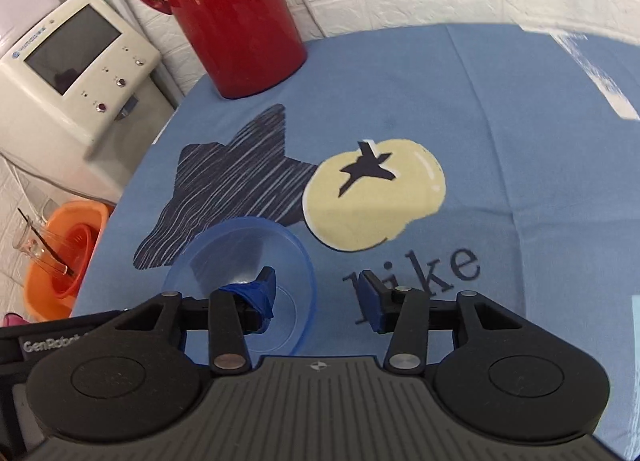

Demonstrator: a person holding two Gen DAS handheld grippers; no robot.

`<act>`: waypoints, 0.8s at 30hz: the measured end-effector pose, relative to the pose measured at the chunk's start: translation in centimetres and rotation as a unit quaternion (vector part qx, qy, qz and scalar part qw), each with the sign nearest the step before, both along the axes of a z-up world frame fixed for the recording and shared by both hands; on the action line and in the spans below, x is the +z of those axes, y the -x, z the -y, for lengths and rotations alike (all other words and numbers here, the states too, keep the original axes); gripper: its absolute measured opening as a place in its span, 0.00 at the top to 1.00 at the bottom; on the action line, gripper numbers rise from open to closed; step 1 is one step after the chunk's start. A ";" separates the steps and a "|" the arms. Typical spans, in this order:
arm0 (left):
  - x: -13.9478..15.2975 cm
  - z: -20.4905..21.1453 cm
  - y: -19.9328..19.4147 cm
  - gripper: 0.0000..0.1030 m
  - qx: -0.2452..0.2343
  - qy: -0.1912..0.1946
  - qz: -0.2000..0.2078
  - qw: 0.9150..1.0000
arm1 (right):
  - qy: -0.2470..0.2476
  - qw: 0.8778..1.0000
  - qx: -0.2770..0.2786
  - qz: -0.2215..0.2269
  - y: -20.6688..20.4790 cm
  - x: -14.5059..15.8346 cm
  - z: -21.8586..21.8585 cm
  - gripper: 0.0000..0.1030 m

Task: Organize plates and bowls
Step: 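Move both open tools toward the clear blue plastic bowl, then grip the blue plastic bowl rim with the left tool while the right tool grips it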

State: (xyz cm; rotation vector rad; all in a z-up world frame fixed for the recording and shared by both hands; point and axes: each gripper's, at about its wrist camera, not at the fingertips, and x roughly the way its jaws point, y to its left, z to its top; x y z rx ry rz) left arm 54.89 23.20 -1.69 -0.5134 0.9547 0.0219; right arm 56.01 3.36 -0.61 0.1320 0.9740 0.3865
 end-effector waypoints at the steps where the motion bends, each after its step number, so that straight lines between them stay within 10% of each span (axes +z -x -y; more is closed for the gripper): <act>1: 0.0 0.2 -0.1 0.57 -0.001 -0.008 0.004 1.000 | 0.008 1.000 0.007 0.009 0.1 0.1 -0.2 0.73; 5: -0.4 0.5 -0.3 0.96 -0.010 0.001 -0.001 1.000 | -0.024 1.000 0.017 -0.005 0.0 -0.2 -0.4 0.77; 24: 5.7 5.2 7.4 1.00 -0.062 0.023 0.029 0.997 | -0.004 0.999 0.027 0.023 8.3 5.6 1.2 0.74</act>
